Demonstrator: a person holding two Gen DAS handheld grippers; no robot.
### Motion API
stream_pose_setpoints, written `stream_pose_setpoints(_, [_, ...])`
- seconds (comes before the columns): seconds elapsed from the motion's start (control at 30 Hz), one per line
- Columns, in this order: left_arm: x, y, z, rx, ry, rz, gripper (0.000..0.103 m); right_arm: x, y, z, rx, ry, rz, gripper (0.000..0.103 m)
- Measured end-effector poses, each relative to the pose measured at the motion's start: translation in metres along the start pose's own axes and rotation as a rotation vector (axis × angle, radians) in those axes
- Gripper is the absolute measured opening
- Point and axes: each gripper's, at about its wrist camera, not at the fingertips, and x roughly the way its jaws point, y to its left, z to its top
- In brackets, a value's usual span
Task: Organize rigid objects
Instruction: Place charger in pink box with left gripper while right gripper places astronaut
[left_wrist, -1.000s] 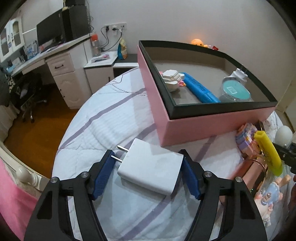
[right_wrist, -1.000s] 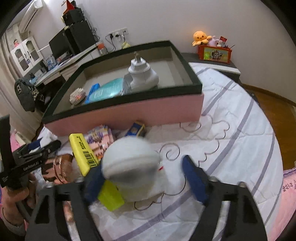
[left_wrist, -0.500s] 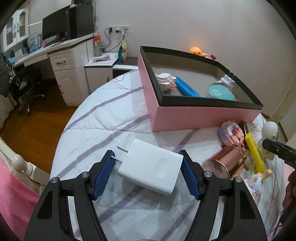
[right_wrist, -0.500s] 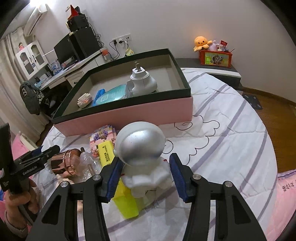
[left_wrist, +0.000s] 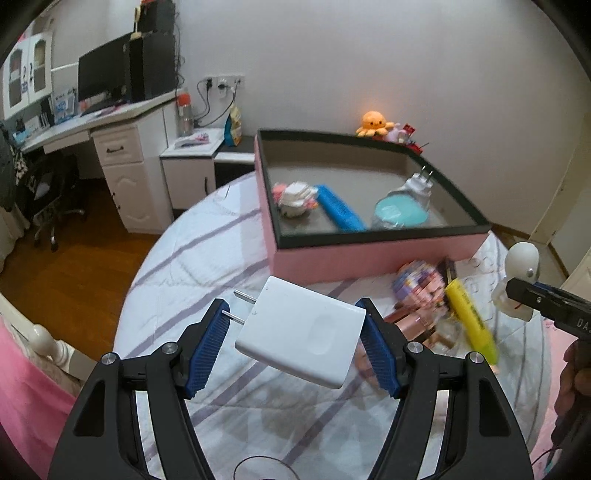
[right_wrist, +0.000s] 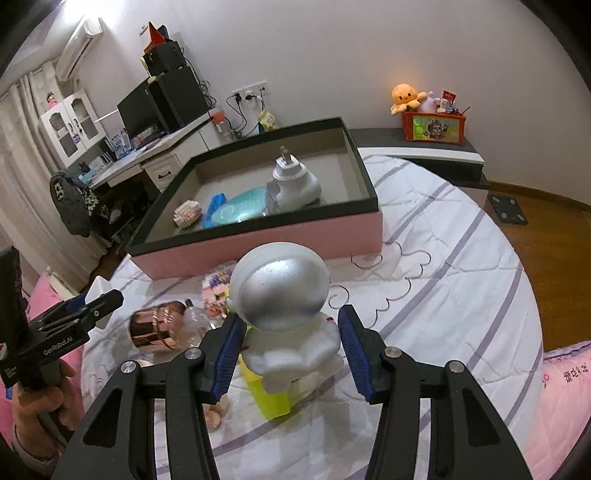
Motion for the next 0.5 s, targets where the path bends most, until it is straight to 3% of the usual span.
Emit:
stream_pose_setpoints(0.3, [-0.006, -0.025, 0.06, 0.052, -0.101, -0.03, 0.071, -0.014, 0.017, 0.054, -0.078, -0.101, 0.03, 0.053])
stream_pose_setpoints(0.5, [0.017, -0.035, 0.112, 0.065, -0.14, -0.055, 0.071, 0.005, 0.014, 0.103, -0.081, -0.134, 0.035, 0.053])
